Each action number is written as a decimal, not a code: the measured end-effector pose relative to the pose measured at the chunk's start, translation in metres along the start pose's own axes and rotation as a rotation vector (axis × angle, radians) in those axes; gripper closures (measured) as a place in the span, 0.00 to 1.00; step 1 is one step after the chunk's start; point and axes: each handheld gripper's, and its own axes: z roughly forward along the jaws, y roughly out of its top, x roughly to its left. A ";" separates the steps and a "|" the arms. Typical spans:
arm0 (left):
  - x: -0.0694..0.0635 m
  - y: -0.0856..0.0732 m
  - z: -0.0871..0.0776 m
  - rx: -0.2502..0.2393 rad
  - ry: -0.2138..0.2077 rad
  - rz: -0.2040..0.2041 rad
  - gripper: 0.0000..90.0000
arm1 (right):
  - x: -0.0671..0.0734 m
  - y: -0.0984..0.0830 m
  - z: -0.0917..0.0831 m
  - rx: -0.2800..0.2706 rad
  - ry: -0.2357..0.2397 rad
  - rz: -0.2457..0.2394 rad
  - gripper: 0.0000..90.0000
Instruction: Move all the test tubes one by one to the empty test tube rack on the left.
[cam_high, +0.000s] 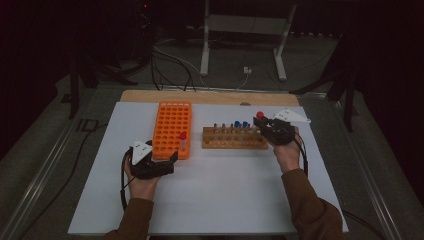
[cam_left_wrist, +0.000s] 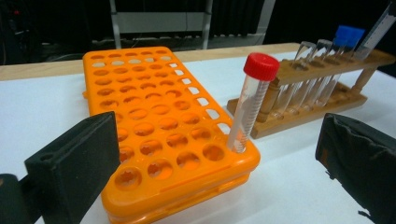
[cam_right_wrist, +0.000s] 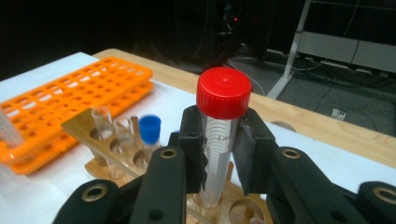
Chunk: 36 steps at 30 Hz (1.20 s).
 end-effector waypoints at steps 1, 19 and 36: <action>0.000 0.000 0.000 -0.002 -0.001 0.003 0.01 | 0.000 0.003 -0.002 -0.007 0.002 -0.002 0.83; -0.009 0.003 0.000 -0.025 -0.031 0.029 0.01 | 0.008 0.014 -0.025 -0.047 0.087 0.025 0.83; -0.043 0.027 0.006 -0.019 -0.121 0.064 0.01 | 0.042 0.002 -0.017 -0.012 0.198 0.034 0.83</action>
